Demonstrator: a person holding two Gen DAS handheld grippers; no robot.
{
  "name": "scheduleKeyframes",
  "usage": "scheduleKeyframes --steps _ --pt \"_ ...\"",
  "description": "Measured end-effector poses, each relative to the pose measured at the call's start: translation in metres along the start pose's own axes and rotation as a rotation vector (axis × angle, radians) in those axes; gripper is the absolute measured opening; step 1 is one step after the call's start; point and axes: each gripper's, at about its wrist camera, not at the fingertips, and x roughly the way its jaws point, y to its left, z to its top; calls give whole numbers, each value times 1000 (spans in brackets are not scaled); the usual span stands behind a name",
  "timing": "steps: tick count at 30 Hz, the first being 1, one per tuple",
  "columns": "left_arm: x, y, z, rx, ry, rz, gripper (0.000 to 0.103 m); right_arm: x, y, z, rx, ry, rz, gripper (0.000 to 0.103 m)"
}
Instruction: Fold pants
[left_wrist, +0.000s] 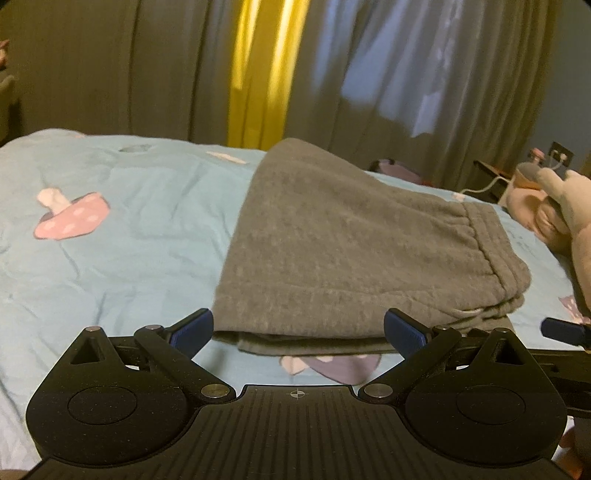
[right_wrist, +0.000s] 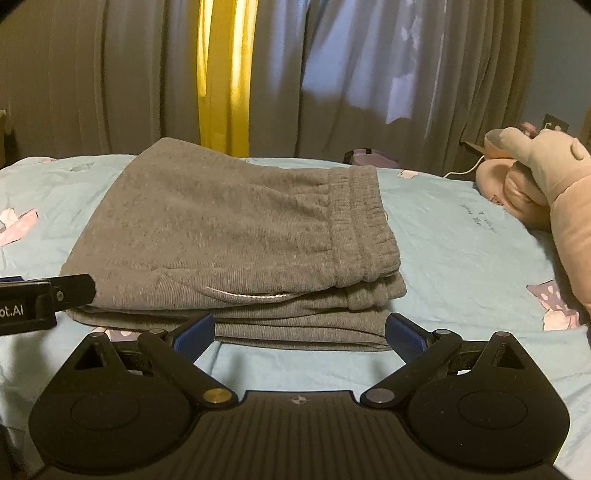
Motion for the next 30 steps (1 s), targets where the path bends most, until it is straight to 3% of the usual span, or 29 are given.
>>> scheduleKeyframes --steps 30 --pt "1 -8 -4 39 17 11 102 -1 -7 -1 51 6 -5 99"
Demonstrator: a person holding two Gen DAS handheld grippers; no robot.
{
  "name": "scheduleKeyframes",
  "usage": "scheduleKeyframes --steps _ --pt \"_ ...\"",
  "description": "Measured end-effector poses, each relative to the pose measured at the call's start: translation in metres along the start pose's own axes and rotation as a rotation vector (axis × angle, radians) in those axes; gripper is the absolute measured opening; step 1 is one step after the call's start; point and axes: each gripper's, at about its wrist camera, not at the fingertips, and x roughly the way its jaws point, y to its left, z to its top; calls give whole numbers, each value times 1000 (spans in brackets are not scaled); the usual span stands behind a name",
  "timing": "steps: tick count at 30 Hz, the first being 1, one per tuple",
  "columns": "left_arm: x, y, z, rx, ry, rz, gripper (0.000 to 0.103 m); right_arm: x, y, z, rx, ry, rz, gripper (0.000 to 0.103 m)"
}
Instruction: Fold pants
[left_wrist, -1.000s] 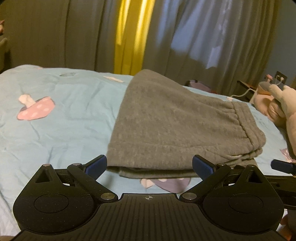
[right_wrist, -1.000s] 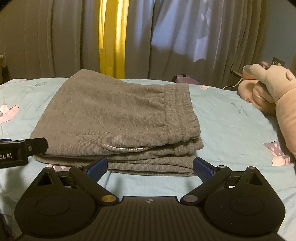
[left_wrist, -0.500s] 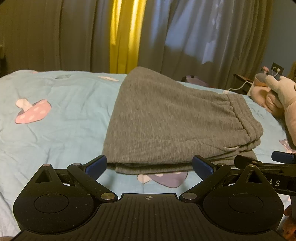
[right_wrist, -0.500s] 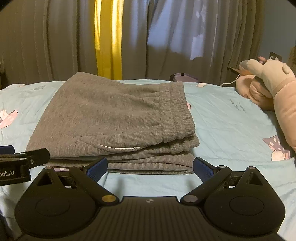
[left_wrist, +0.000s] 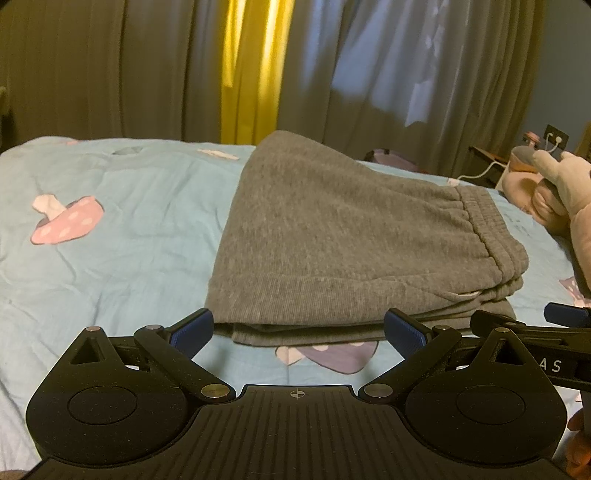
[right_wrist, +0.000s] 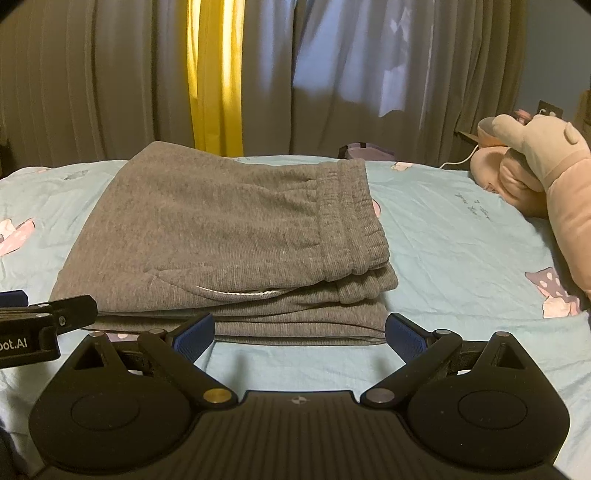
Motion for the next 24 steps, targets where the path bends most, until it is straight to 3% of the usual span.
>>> scheduleKeyframes --steps 24 --pt "0 0 0 -1 -1 1 102 -1 -2 1 10 -1 1 99"
